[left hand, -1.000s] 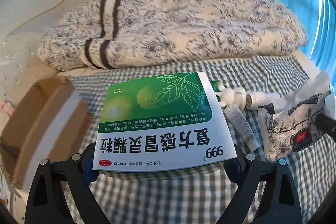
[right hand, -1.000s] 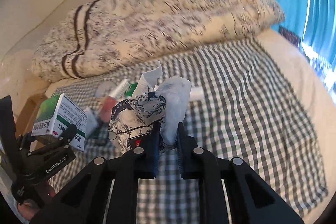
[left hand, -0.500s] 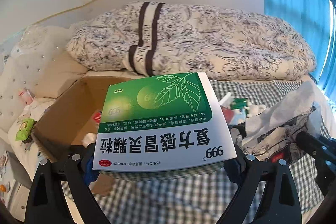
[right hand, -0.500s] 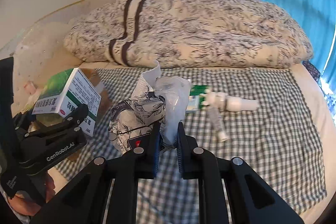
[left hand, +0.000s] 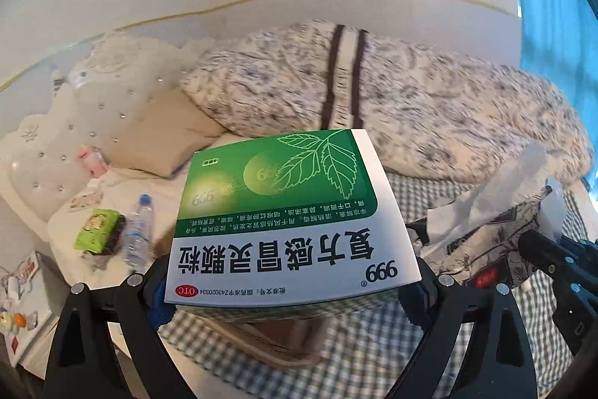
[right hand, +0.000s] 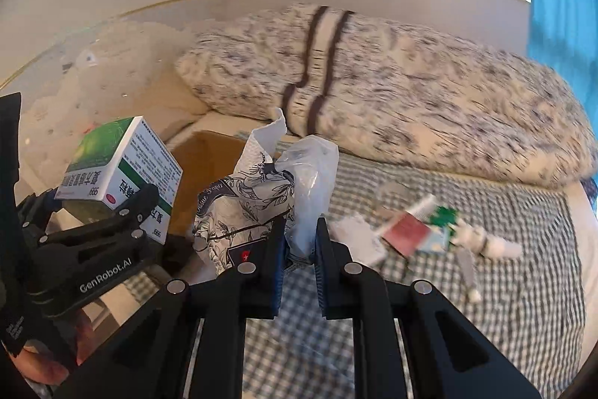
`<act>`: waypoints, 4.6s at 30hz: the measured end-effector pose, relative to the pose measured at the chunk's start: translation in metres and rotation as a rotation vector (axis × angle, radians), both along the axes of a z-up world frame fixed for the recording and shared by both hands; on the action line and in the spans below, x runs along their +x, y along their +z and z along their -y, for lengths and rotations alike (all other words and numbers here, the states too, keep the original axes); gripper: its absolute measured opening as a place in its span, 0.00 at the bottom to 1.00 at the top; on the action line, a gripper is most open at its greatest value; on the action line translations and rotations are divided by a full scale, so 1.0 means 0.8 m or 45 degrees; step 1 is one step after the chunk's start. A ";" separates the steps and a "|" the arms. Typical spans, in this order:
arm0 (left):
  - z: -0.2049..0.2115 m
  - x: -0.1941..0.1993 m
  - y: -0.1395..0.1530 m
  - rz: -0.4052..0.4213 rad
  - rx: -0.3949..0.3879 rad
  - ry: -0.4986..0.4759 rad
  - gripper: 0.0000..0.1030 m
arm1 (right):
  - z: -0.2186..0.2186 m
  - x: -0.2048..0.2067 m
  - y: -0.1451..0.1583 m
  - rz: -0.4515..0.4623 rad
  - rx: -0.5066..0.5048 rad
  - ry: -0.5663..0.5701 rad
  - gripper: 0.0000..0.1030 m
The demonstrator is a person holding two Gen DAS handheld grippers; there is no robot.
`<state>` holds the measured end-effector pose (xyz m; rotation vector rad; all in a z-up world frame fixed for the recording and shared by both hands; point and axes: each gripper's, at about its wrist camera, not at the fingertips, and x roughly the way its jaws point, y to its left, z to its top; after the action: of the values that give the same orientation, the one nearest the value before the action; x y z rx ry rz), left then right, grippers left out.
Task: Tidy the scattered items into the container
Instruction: 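Carry the medicine box and tissue pack over the cardboard box with both tools, then open both tools to drop the medicine box and tissue pack in, then move both open tools back toward the remaining items on the bed, then grasp the toothpaste tube with the right tool while the left tool grasps the white plastic case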
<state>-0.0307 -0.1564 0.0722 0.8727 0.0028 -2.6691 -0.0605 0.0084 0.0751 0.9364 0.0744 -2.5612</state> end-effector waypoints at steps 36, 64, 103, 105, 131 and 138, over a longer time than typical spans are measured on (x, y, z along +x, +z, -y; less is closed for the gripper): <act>0.062 -0.073 -0.081 0.226 0.032 0.033 1.00 | 0.053 -0.086 -0.050 0.083 -0.129 -0.044 1.00; -0.193 -0.057 -0.133 0.292 0.018 -0.235 1.00 | -0.283 0.004 -0.115 0.151 -0.097 -0.462 1.00; -0.222 -0.245 -0.276 0.499 0.050 -0.260 1.00 | -0.294 -0.187 -0.290 0.422 0.103 -0.501 0.22; -0.222 -0.248 -0.276 0.497 0.074 -0.257 1.00 | -0.300 -0.183 -0.285 0.411 0.081 -0.513 0.22; -0.222 -0.245 -0.265 0.576 0.199 -0.218 0.66 | -0.308 -0.150 -0.255 0.354 0.000 -0.485 0.22; -0.202 -0.243 -0.253 0.537 0.240 -0.215 0.63 | -0.303 -0.138 -0.244 0.343 -0.014 -0.469 0.22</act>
<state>-0.2247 0.0048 -0.1298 1.5446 0.0860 -2.6094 -0.1705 0.2509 -0.1201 1.3924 -0.2081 -2.7238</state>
